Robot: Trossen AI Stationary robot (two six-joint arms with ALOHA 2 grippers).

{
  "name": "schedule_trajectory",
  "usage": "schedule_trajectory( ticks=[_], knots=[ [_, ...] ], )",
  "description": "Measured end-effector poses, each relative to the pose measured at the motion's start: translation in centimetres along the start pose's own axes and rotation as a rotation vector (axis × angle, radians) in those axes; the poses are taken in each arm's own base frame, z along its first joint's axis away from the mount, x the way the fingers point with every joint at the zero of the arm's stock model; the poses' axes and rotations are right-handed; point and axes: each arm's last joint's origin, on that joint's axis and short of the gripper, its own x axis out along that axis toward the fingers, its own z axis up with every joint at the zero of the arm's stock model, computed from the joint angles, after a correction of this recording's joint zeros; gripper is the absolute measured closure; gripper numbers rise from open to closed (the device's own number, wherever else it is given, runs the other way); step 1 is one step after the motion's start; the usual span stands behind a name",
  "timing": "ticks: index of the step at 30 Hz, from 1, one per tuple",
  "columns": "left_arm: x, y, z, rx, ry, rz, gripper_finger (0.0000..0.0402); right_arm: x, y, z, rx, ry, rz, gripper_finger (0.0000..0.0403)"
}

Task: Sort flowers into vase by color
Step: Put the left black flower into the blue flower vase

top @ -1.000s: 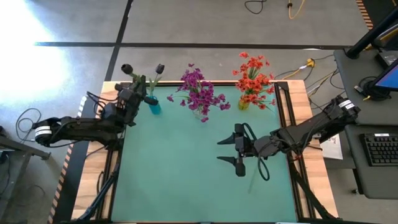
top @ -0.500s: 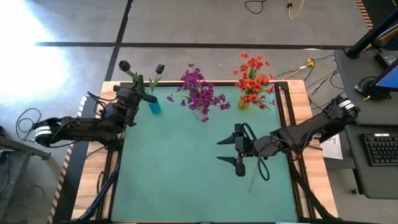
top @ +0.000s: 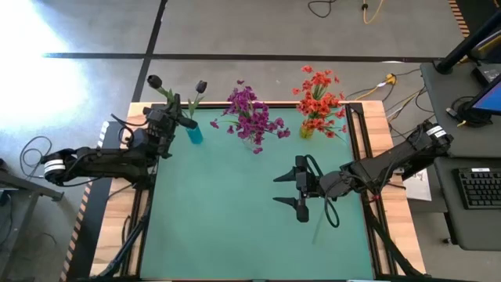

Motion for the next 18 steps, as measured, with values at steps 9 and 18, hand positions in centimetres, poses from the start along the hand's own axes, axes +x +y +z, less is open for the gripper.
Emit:
schedule_trajectory(
  ticks=[9,18],
  knots=[
    [0.0,-0.1,-0.42,0.009,0.034,-0.007,0.0401,0.0,-0.01,0.01,-0.009,0.0,0.0,0.0147],
    [0.05,-0.26,-0.81,0.023,0.051,-0.012,0.0402,0.0,-0.01,0.01,-0.016,-0.001,0.0,0.014]
  ],
)
